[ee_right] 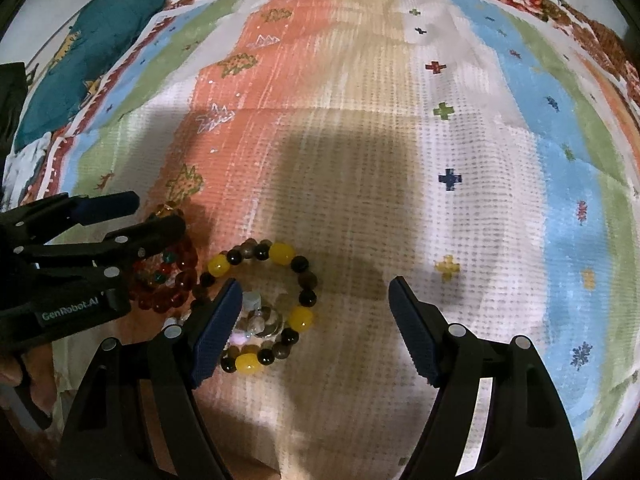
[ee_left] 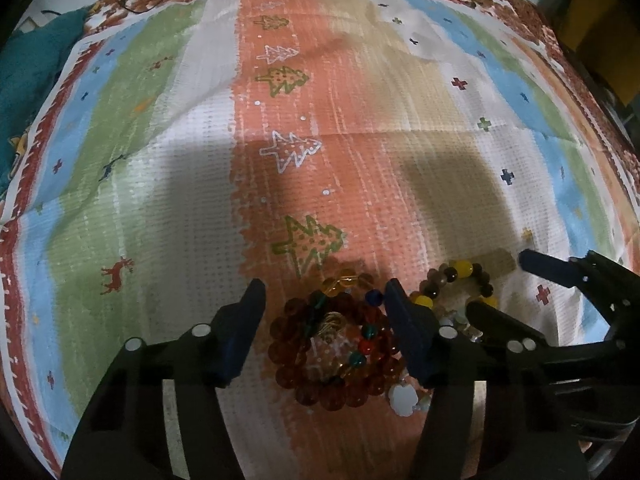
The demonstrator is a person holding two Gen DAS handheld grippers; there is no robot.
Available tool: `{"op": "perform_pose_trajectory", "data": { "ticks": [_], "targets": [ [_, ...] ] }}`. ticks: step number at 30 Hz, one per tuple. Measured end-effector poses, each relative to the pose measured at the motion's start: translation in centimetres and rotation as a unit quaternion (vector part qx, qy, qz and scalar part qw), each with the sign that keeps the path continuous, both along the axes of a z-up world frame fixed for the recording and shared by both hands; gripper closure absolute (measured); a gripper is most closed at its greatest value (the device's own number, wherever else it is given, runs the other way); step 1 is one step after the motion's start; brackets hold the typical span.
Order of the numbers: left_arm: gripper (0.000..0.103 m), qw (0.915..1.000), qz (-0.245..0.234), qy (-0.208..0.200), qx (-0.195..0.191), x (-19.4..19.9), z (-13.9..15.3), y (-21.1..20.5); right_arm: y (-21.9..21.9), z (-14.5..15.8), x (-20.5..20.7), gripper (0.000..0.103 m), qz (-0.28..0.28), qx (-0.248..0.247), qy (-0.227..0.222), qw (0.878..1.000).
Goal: Organize jewelry
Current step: 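Grasp the multicolour bead bracelet with the left tool while the right tool grasps the yellow-black bracelet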
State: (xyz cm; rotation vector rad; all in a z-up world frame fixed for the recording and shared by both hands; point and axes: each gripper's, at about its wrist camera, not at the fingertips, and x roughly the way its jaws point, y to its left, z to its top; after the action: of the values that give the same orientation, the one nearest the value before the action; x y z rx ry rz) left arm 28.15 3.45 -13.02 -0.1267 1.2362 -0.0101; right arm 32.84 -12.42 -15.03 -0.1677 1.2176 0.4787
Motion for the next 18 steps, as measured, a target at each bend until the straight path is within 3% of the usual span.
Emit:
{"op": "perform_pose_trajectory", "data": {
  "ticks": [5,6,11,14,18],
  "targets": [
    [0.062,0.9999,-0.015,-0.001,0.005,0.24,-0.25,-0.73,0.3,-0.5,0.46,0.046,0.0,0.005,0.011,1.0],
    [0.071,0.9998,-0.018,-0.001,0.004,0.24,-0.29,-0.82,0.29,-0.51,0.5,0.051,-0.001,0.007,0.013,1.0],
    [0.079,0.9998,-0.02,-0.002,0.007,0.24,-0.28,-0.81,-0.04,-0.67,0.47,0.073,-0.003,0.007,0.019,1.0],
    [0.094,0.9998,-0.016,-0.006,0.008,0.2,-0.09,-0.7,-0.03,-0.84,0.3,0.087,-0.001,0.001,0.02,1.0],
    [0.094,0.9998,-0.018,-0.007,0.008,0.13,0.13,-0.65,0.01,-0.91,0.12,0.092,0.002,0.006,0.024,1.0]
  ]
}}
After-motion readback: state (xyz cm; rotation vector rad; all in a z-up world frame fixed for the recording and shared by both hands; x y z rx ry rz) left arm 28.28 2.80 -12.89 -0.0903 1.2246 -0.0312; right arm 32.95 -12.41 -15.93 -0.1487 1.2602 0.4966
